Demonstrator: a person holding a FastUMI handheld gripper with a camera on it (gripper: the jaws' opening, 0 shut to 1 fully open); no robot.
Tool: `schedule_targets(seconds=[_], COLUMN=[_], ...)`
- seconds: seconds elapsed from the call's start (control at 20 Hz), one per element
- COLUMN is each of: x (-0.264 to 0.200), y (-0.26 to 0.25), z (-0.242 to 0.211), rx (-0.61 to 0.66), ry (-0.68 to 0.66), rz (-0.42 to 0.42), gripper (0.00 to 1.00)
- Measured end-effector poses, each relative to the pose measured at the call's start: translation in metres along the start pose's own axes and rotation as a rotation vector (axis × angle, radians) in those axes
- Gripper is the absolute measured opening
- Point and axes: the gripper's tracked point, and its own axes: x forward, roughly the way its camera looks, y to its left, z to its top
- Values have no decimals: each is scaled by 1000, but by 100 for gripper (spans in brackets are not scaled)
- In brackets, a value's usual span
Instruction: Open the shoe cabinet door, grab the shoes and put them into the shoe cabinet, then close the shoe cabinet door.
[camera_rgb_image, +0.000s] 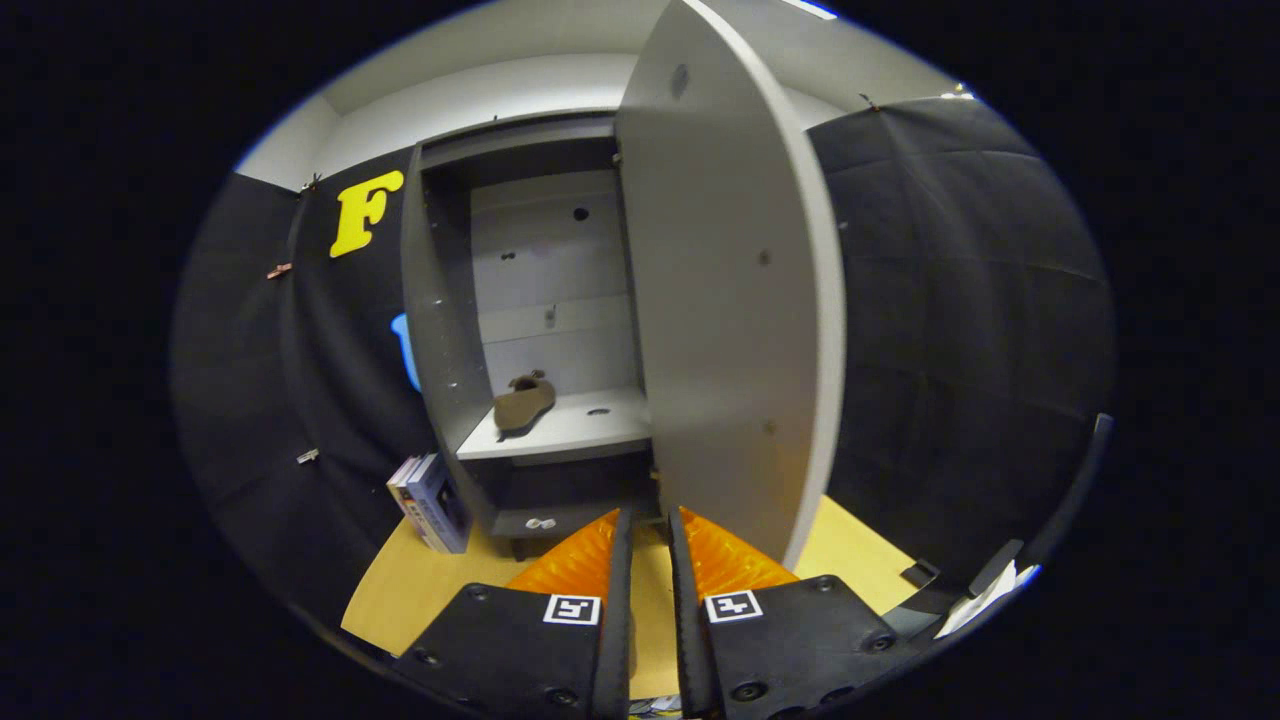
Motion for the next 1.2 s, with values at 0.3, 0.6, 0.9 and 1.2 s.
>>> schedule_targets(seconds=[0.3, 0.6, 0.9, 1.2], x=[40, 62, 82, 109], y=[40, 54, 52, 50], z=[-126, -258, -330, -365], rx=[18, 16, 2, -6], ry=[294, 576, 687, 715], rz=[52, 61, 40, 29], gripper=[24, 24, 24, 24])
